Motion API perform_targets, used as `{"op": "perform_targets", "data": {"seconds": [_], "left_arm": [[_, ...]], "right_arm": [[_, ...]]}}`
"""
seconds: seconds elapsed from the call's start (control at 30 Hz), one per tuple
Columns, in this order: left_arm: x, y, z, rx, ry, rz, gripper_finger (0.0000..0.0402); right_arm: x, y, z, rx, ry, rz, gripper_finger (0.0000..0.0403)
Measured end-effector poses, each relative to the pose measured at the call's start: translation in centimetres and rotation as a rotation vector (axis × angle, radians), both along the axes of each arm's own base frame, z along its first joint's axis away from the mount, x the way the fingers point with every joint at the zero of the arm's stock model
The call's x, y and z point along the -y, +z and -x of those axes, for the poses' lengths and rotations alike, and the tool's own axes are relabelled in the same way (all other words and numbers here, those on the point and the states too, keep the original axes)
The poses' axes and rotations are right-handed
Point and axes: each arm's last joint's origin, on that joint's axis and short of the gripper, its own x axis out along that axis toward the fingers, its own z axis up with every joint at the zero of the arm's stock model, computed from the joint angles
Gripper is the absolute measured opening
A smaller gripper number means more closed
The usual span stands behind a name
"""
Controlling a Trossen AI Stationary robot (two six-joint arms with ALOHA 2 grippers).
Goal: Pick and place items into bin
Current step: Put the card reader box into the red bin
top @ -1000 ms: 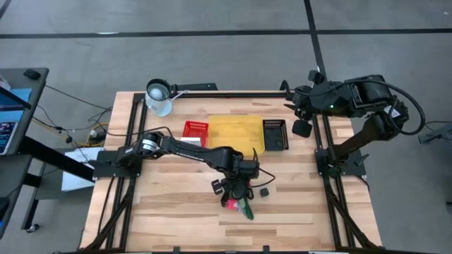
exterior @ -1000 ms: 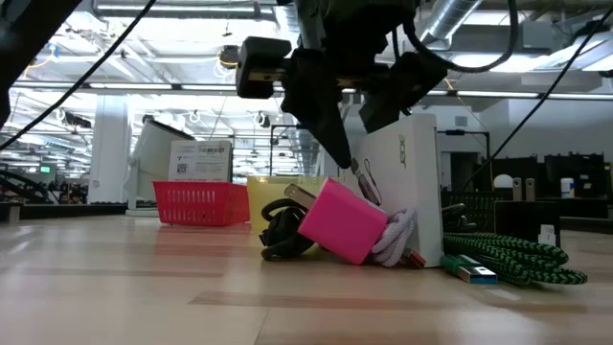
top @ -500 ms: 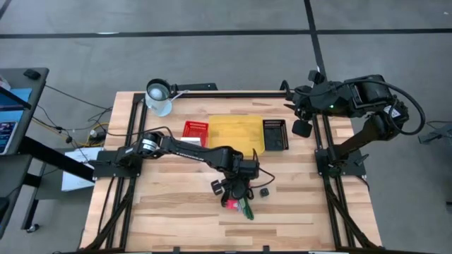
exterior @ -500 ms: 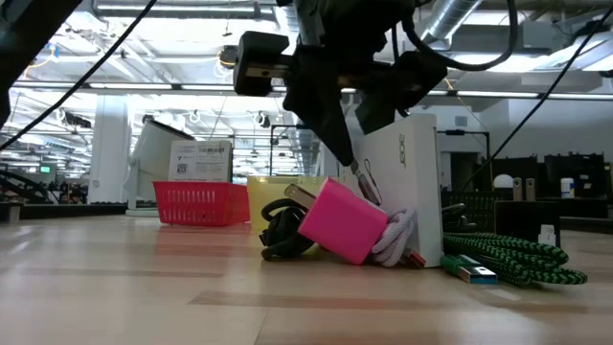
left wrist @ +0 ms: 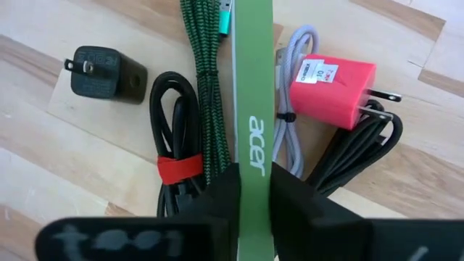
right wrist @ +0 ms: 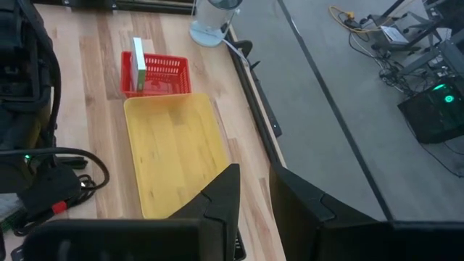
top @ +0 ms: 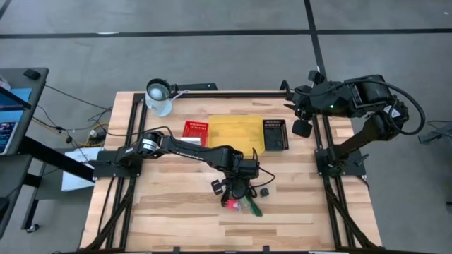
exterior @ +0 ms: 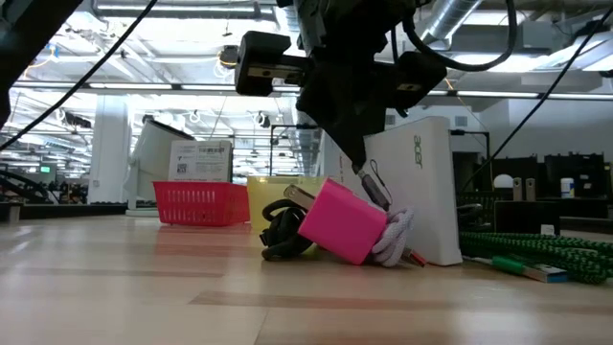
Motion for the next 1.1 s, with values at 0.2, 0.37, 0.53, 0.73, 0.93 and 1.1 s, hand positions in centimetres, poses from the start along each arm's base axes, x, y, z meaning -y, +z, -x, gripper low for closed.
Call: {"op": "perform_targets", "data": {"seconds": [0.2,0.37,0.53,0.73,0.93,1.1], "left_arm": [[0.0,0.0,0.0,0.001,0.001,-0.003,0.0043],[0.0,0.6,0.0,0.001,0.008,-0.031,0.0044],[0.2,1.5,0.1,-0.008,0.012,-0.059,0.0045],[0.1,2.3,0.3,-0.034,0.051,-0.077,0.0045],[0.3,3.0,0.7,-0.066,0.073,-0.093,0.0045],[0.3,4.2,1.1,-0.040,0.084,-0.139,0.0045]], "right_arm": [[0.0,0.0,0.0,-0.001,0.000,0.000,0.0071],[0.0,0.0,0.0,0.000,0.000,0.000,0.0071],[0.0,0.0,0.0,-0.001,0.000,0.000,0.0071],[0.0,0.0,0.0,-0.001,0.000,0.000,0.0071],[0.0,0.0,0.0,-0.001,0.000,0.000,0.0071],[0.0,0.0,0.0,-0.001,0.001,0.002,0.0071]]}}
